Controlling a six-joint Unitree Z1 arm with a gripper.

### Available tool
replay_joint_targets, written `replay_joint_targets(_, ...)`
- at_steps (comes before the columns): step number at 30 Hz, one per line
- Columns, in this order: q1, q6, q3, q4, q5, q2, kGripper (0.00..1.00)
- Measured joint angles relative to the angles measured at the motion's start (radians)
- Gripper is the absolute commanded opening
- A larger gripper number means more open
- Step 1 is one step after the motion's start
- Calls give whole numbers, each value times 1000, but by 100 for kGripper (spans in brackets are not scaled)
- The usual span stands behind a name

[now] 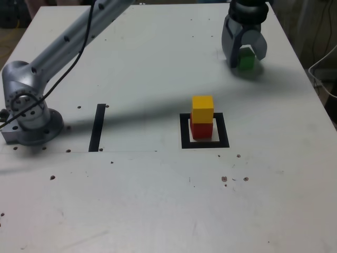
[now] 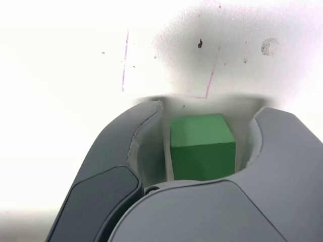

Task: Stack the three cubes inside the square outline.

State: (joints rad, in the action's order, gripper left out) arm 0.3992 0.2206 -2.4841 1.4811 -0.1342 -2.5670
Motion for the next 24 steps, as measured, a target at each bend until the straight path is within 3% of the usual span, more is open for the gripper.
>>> replay_joint_targets(7, 0, 3, 4, -1, 4, 4, 9)
replay_joint_targets(18, 0, 14, 30, 7, 11, 55, 8)
replay_joint_targets(24, -19, 25, 118, 36, 17, 159, 8)
